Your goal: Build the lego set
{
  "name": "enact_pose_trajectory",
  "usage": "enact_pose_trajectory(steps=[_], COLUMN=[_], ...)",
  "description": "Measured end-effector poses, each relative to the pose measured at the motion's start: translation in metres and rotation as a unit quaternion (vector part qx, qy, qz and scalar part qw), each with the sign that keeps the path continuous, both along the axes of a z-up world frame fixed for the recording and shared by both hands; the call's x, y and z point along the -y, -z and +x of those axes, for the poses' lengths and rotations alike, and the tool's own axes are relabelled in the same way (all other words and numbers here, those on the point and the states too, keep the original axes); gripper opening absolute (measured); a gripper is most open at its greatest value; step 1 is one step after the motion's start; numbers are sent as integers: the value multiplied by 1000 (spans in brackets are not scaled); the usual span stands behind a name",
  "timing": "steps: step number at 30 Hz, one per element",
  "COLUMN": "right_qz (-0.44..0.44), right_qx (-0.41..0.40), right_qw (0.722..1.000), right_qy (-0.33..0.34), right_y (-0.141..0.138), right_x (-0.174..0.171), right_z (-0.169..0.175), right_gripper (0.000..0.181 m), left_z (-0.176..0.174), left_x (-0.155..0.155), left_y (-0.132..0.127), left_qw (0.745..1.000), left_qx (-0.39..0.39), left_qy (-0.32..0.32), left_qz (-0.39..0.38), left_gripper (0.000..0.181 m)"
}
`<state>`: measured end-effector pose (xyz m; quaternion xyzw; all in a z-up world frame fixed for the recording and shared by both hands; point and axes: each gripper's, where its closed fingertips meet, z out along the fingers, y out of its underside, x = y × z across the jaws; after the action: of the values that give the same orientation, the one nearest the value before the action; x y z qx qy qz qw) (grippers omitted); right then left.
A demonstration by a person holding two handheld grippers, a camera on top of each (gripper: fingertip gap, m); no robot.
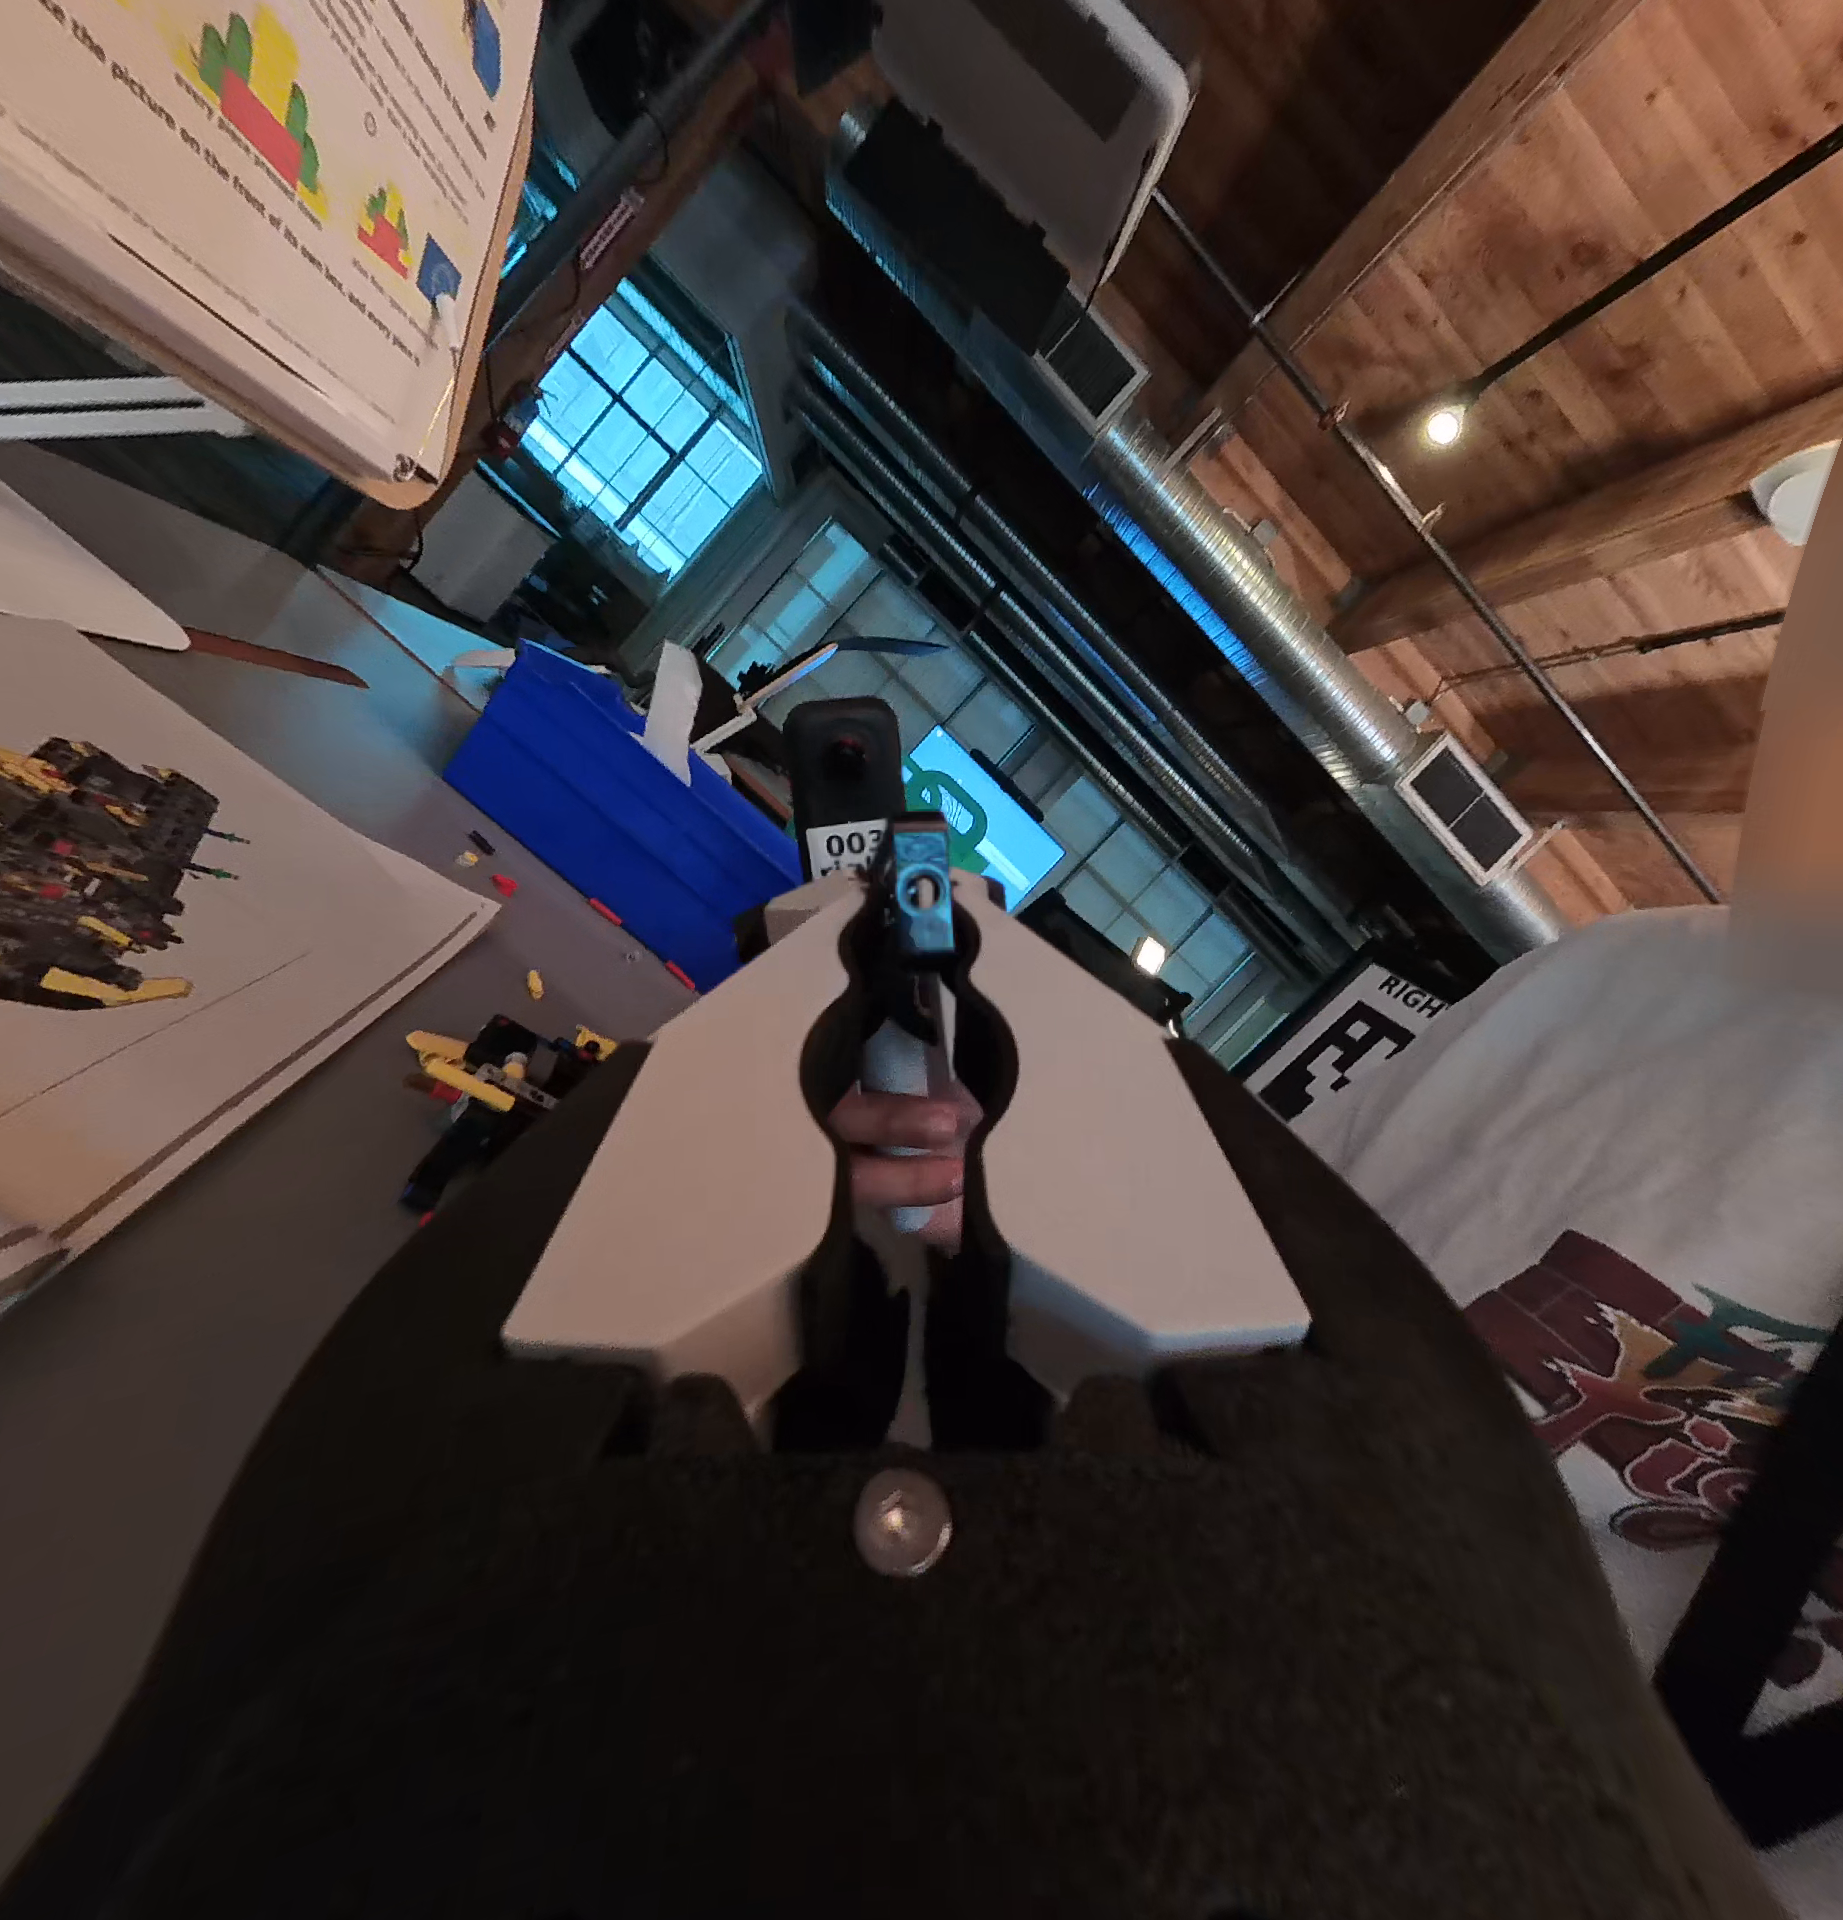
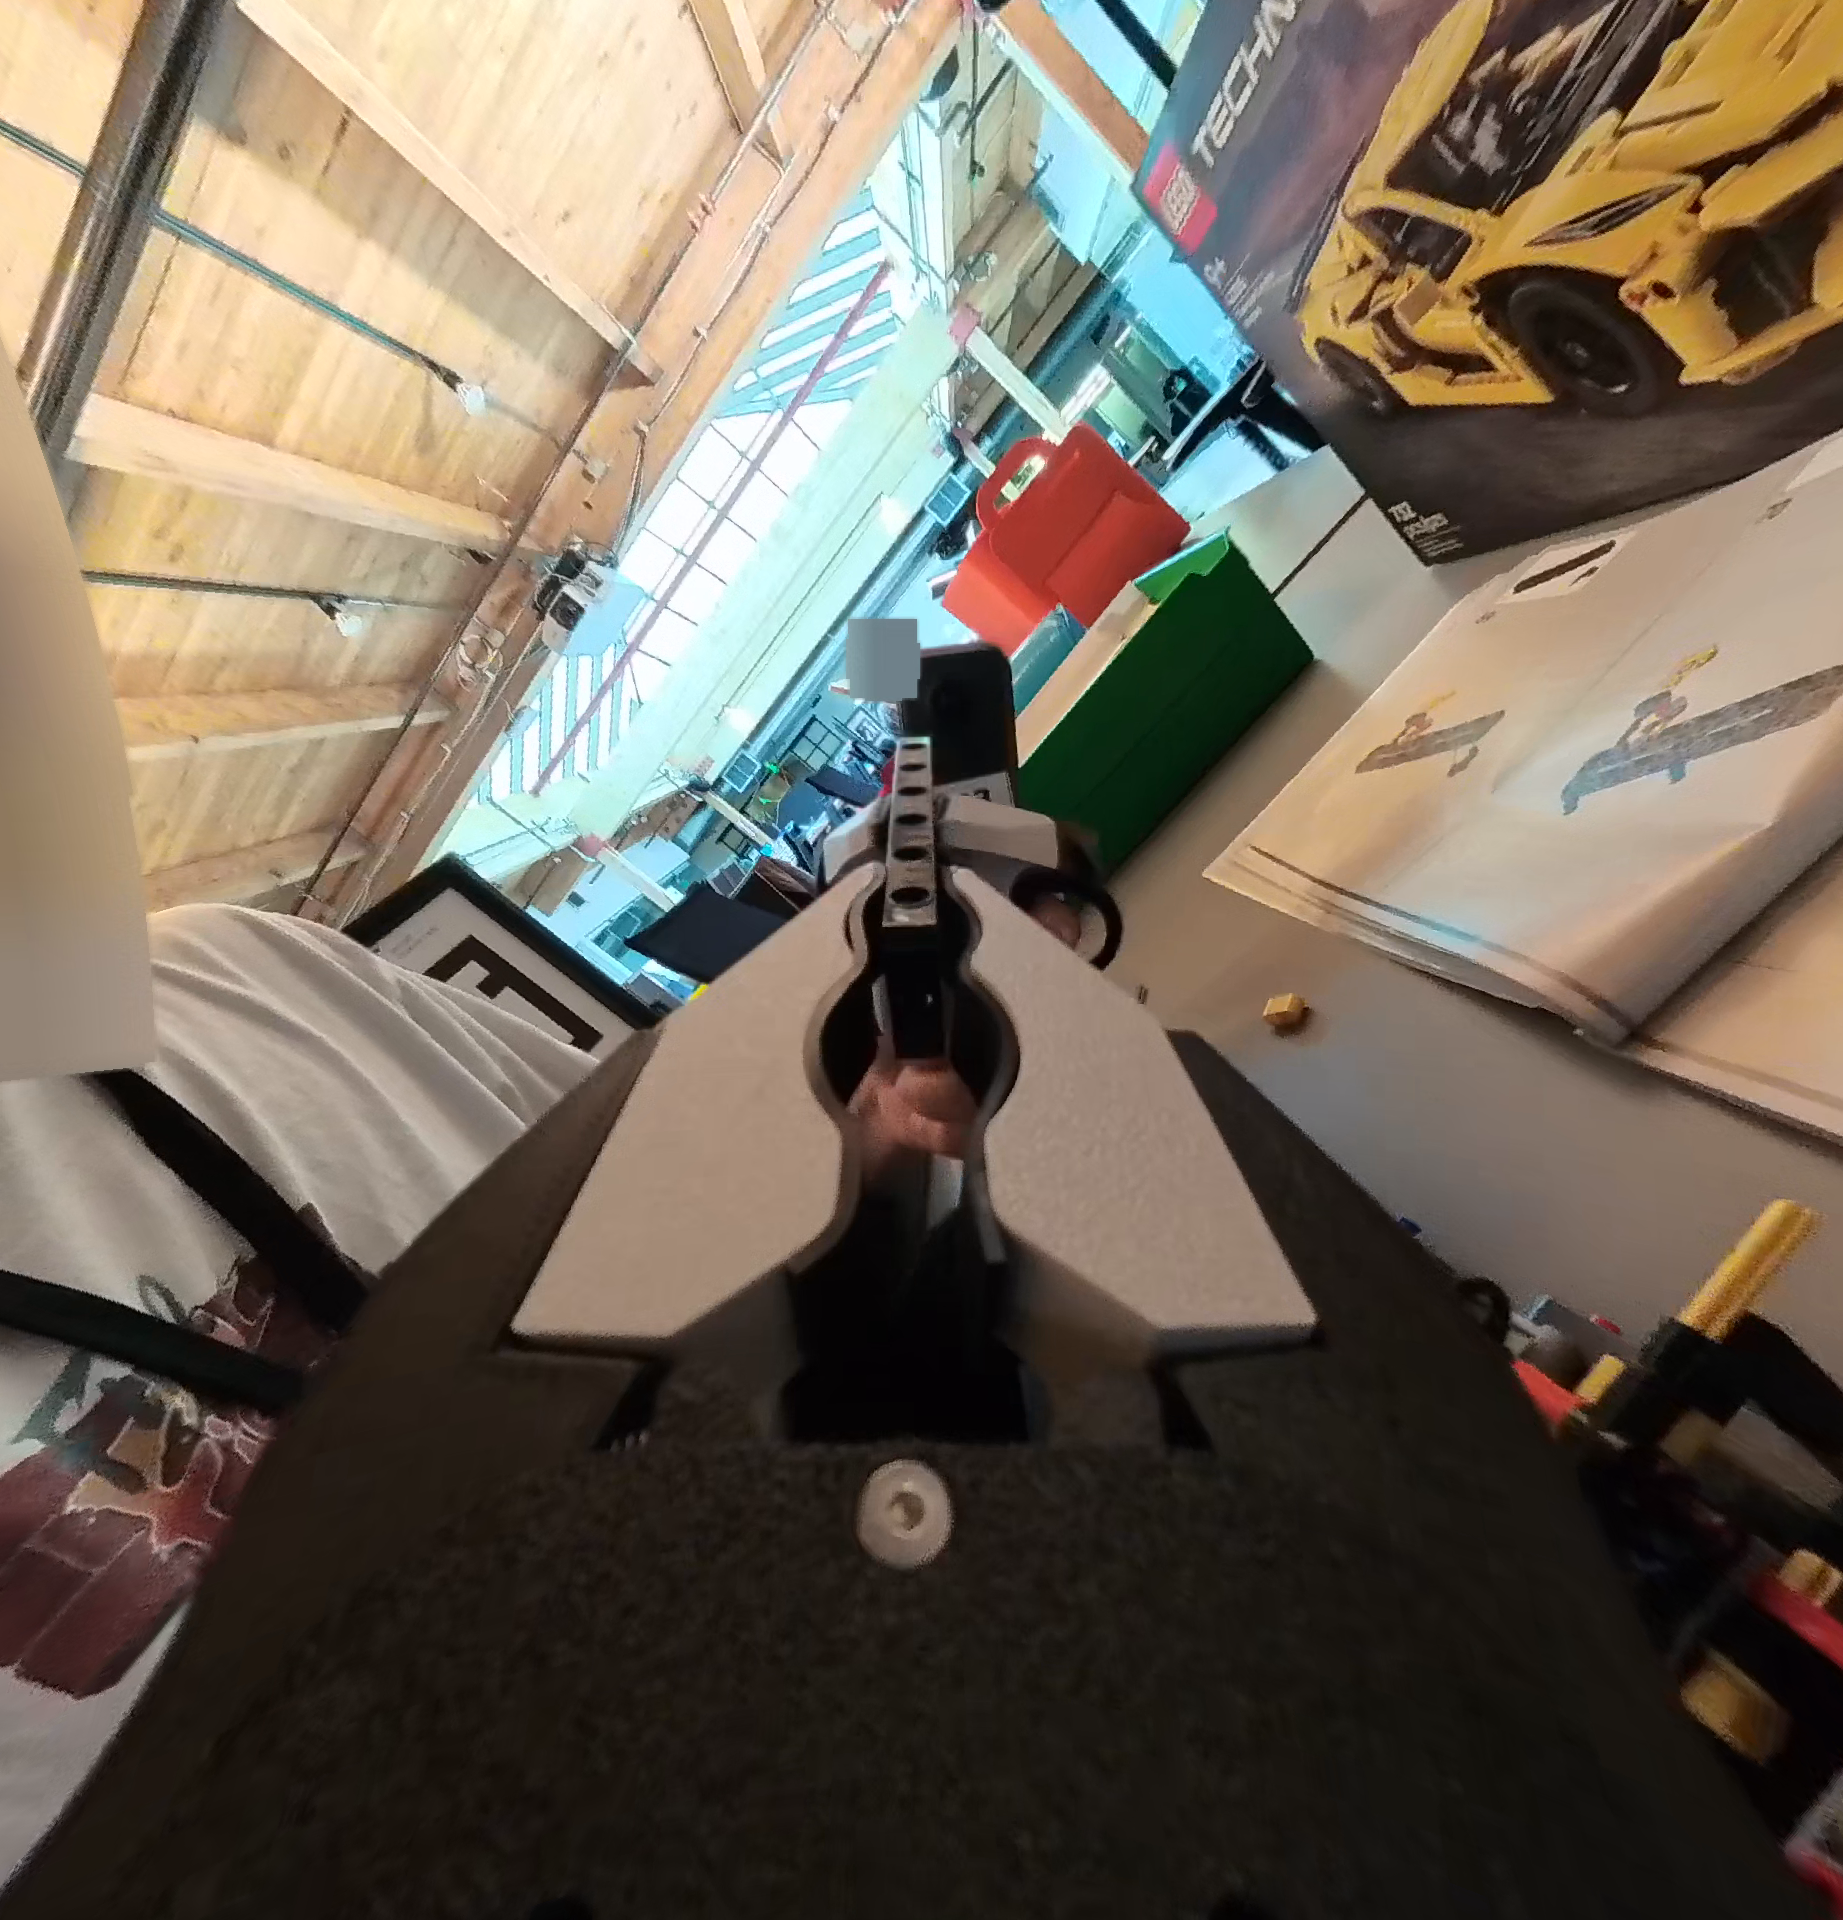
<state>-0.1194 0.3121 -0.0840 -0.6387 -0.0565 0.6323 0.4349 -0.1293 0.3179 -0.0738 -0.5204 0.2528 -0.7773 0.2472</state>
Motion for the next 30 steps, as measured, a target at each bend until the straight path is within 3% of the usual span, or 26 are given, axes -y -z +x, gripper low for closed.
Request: enact_pose_trajectory(steps=[6, 13, 19, 22, 26, 30], right_qz=[-6, -23, -21, -19, -14, -14], right_qx=[4, 31, 20, -2, 30, 48], right_qw=[1000, 999, 999, 1000, 999, 999], right_qy=[-3, -17, -21, -6, 7, 6], right_y=[2, 11, 8, 3, 8, 11], right_x=[1, 2, 3, -1, -2, -2], right_z=[1, -1, -4, 4, 6, 7], right_gripper=[6, 6, 8, 18, 7, 6], left_z=[3, 2, -2, -1, -2, -1], left_x=[1, 7, 5, -1, -4, -1], left_y=[2, 17, 15, 17, 16, 18], left_qw=[1000, 997, 998, 999, 998, 998], left_qx=[2, -60, -45, -39, -28, -43], left_qy=[-7, 24, 41, 30, 30, 30], left_qz=[-4, 39, 4, -21, -45, -19], left_gripper=[8, 8, 8, 8, 8, 8])
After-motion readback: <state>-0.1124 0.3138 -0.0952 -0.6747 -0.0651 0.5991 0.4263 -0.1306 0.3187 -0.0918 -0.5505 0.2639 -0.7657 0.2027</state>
